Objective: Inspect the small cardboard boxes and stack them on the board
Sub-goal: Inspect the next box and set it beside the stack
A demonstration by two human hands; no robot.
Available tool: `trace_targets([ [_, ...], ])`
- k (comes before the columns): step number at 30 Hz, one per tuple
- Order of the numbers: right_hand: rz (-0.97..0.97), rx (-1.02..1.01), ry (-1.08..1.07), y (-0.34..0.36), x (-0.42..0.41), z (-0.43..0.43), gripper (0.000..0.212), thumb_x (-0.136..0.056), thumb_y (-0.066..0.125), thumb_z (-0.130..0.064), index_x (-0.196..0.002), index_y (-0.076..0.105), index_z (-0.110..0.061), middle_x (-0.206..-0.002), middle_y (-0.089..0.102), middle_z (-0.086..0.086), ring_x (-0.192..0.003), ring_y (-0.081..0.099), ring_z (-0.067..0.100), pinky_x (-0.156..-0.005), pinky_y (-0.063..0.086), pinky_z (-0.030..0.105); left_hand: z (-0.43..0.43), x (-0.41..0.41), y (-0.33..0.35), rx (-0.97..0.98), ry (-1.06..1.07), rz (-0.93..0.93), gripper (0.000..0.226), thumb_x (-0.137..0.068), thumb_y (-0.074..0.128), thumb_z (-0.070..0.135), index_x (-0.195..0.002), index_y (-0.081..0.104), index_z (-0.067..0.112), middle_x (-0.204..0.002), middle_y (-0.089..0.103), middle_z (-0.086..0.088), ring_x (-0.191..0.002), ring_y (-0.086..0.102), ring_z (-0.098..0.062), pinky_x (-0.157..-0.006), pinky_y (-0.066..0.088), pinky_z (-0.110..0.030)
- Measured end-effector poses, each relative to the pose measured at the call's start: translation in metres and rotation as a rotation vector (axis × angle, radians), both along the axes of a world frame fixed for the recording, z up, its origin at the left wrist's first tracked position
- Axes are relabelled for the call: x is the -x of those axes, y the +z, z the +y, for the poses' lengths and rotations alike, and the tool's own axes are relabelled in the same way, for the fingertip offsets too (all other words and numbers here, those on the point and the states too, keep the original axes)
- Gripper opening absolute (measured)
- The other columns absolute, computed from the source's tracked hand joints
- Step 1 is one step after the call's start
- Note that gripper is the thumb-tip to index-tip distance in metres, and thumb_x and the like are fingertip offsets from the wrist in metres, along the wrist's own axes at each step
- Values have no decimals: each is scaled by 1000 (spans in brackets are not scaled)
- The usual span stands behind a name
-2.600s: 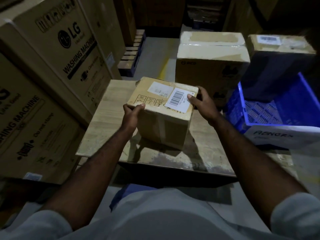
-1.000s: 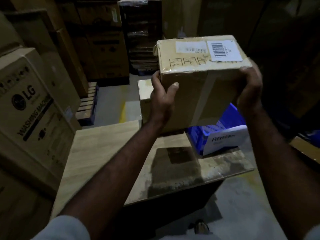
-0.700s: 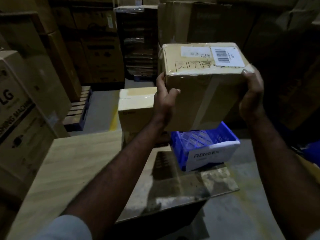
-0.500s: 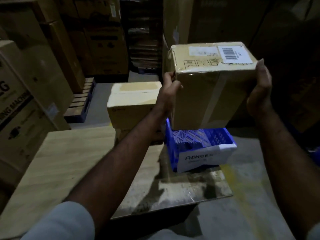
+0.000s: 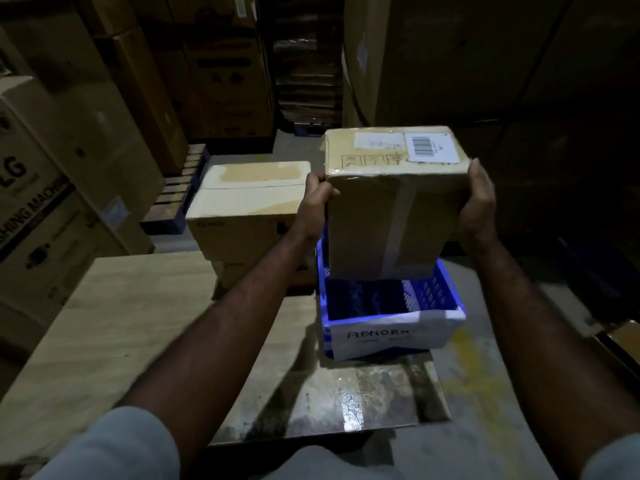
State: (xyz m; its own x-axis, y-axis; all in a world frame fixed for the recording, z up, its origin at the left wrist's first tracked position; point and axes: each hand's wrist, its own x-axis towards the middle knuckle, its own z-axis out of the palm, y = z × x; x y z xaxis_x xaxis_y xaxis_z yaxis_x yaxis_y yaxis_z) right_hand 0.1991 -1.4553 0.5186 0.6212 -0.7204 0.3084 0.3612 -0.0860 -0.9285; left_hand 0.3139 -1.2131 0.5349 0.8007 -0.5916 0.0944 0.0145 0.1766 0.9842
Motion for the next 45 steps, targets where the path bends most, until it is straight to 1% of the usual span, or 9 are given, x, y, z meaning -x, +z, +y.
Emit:
trace_targets([
  [4,106,-41,-85,-20,-9,1,57,-91,55,-56,-123,59,-9,-125,65,23,-112,63,30,-101,50,54,-8,-11,-19,-54,54,89,50,-103,51,44,-131,43,4,-125,64,-18,-94,72,-16,-65,57,-20],
  [8,199,-83,-106,-47,-23,-4,60,-77,59,-61,-115,57,-15,-116,65,13,-105,60,24,-91,49,41,-21,-21,-38,-125,139,110,82,-87,54,79,-135,49,13,-125,69,-8,-111,70,-22,-86,60,-38],
  [13,277,-97,-77,-79,-29,-22,31,-84,60,-45,-106,58,-24,-116,66,13,-106,61,24,-93,50,45,-37,-28,-65,-179,210,179,32,-106,51,41,-118,47,12,-117,67,-11,-102,69,-22,-83,61,-37],
  [18,271,-159,-35,-97,-30,-30,31,-86,55,-29,-112,54,-13,-105,64,7,-93,61,13,-79,49,27,-46,-37,-87,-198,177,212,12,-105,57,29,-109,50,20,-117,68,-11,-111,67,-30,-97,56,-54],
  [22,298,-156,-52,-113,-31,-40,8,-99,53,-12,-104,55,-18,-98,63,1,-86,60,4,-76,48,22,-48,-39,-91,-214,152,210,21,-105,57,25,-118,47,12,-115,66,-12,-108,68,-29,-91,59,-48],
  [29,350,-135,12,-134,-27,-38,11,-96,56,-15,-105,55,-21,-110,63,9,-93,59,9,-79,49,22,-41,-36,-112,-220,139,270,18,-105,56,22,-119,47,17,-120,63,-15,-109,68,-32,-94,58,-53],
  [36,429,-67,68,-144,-25,-42,33,-90,58,-36,-118,53,-21,-117,65,7,-109,61,23,-96,49,44,-32,-25,-121,-325,139,173,39,-108,48,37,-138,39,15,-135,60,-11,-120,62,-25,-101,53,-48],
  [41,481,-10,11,-139,-24,-24,44,-90,54,-49,-125,54,-23,-123,65,8,-117,62,32,-106,46,51,-25,-15,-125,-390,182,176,47,-108,44,45,-143,39,13,-128,61,-6,-113,61,-21,-81,52,-28],
  [45,552,61,-47,-143,-14,-7,59,-103,43,-59,-146,49,-20,-133,64,9,-126,59,36,-107,46,47,-16,-9,-133,-489,215,111,61,-101,56,52,-145,39,14,-135,61,-9,-119,61,-27,-103,50,-45],
])
